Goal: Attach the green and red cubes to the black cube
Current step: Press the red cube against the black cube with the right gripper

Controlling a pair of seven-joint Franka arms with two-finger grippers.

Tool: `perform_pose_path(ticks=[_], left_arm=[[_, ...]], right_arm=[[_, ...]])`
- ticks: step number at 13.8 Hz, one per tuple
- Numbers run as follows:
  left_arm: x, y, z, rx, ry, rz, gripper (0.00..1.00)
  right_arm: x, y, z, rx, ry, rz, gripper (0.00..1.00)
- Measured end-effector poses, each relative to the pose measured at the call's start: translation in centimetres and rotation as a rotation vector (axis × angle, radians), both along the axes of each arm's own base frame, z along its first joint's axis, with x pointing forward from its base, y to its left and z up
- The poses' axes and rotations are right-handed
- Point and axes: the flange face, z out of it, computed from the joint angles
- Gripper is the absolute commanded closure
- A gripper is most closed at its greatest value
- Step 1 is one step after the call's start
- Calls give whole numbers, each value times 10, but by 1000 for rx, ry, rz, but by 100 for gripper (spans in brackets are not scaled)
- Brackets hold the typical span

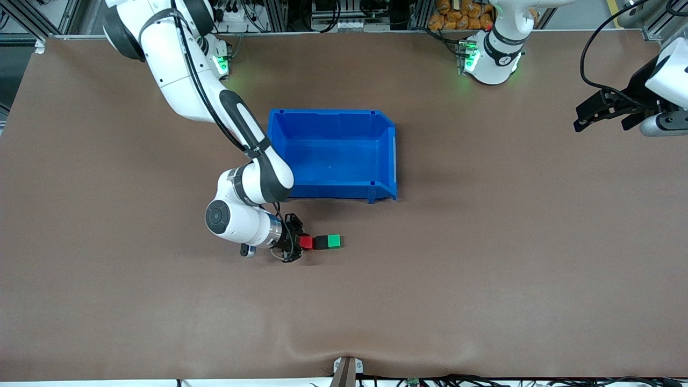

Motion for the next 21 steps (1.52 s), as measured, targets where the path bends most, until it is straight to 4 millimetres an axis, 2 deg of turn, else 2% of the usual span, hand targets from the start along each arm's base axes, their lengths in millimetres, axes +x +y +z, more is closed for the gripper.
perform_pose_path(ticks=[8,9,10,11,12,13,21], left_arm=[[0,0,0,0,0,0,0],[0,0,0,0,0,0,0],[0,0,0,0,0,0,0],[0,0,0,0,0,0,0],[0,0,0,0,0,0,0],[0,0,0,0,0,0,0],[0,0,0,0,0,1,0]], right_arm=[[0,6,1,2,-8,-13,100],[0,6,1,2,-8,-14,88],[0,6,1,2,-8,-13,58],[0,6,1,2,-8,-14,35],[0,6,1,2,-9,-14,17],[0,7,1,2,-9,-13,2],[-3,14,2,1,-13,-2,0]])
